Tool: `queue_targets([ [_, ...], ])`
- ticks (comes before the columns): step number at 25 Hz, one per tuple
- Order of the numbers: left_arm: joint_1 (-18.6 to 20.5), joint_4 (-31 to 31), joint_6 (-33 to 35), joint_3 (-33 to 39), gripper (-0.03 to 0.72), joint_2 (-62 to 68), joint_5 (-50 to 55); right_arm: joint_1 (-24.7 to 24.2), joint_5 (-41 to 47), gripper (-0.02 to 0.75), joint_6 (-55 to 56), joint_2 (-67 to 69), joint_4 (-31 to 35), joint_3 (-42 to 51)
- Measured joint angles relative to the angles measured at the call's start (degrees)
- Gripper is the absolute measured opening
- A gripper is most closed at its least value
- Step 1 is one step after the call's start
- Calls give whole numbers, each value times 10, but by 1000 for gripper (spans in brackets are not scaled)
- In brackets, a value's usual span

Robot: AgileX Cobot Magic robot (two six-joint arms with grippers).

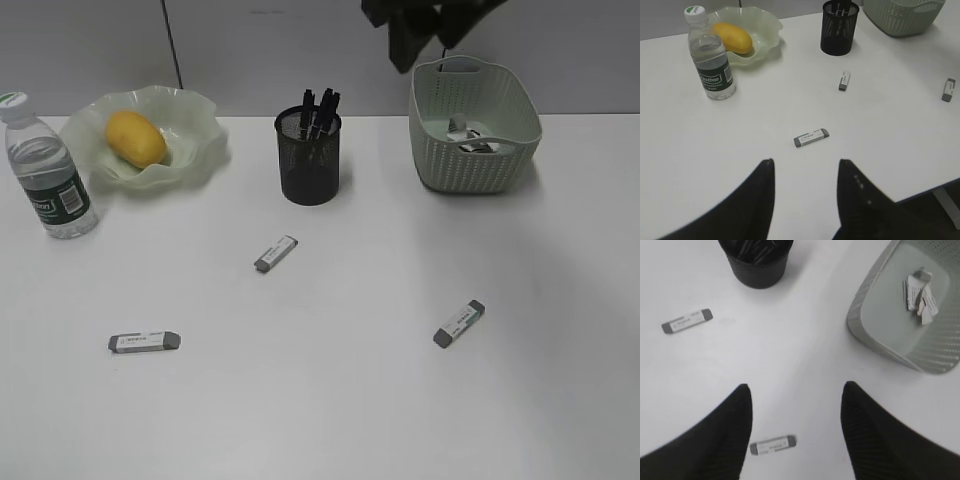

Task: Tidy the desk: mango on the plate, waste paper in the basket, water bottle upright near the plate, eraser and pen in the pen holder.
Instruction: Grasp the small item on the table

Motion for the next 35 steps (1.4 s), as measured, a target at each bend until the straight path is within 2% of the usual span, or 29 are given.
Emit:
queue_targets([
  [16, 0, -3, 0, 0, 319, 0, 0, 0, -12, 453, -9, -409, 50, 527],
  [23, 0, -4, 0, 0, 319, 0, 0, 0, -40, 453, -7, -640, 71, 646],
  [35, 0, -5, 0, 0, 319, 0, 0, 0, -61, 451, 26, -1011, 74, 753],
])
